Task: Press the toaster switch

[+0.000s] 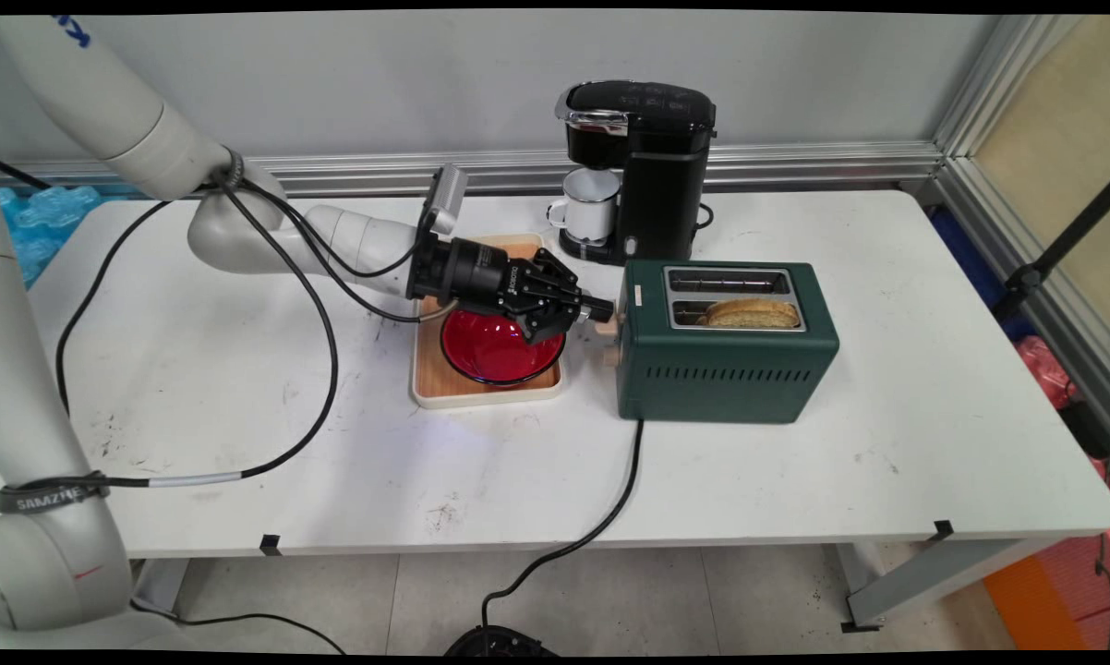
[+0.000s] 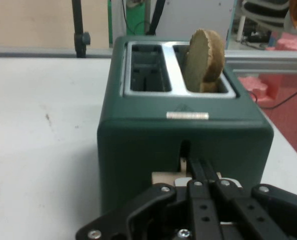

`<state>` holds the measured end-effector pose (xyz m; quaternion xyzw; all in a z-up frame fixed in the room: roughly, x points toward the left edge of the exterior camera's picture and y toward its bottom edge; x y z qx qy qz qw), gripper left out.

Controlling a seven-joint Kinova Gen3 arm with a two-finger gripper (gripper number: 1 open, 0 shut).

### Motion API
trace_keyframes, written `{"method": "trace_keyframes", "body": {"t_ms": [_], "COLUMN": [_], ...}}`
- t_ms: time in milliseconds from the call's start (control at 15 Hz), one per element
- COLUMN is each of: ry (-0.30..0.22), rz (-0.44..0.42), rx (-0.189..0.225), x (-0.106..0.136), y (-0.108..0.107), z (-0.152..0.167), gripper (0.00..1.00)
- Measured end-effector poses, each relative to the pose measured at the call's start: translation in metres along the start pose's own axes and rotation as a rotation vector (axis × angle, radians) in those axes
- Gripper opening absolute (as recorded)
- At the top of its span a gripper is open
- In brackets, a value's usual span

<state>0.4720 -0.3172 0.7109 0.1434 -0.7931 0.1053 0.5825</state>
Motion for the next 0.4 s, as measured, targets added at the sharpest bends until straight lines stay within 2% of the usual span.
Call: {"method": "trace_keyframes", "body": {"t_ms": [400], "ry": [-0.040], "rz": [0.001], "rx": [0.009], "x": [-0.0099], "y": [-0.0039], "z": [-0.0044], "gripper": [0.00]}}
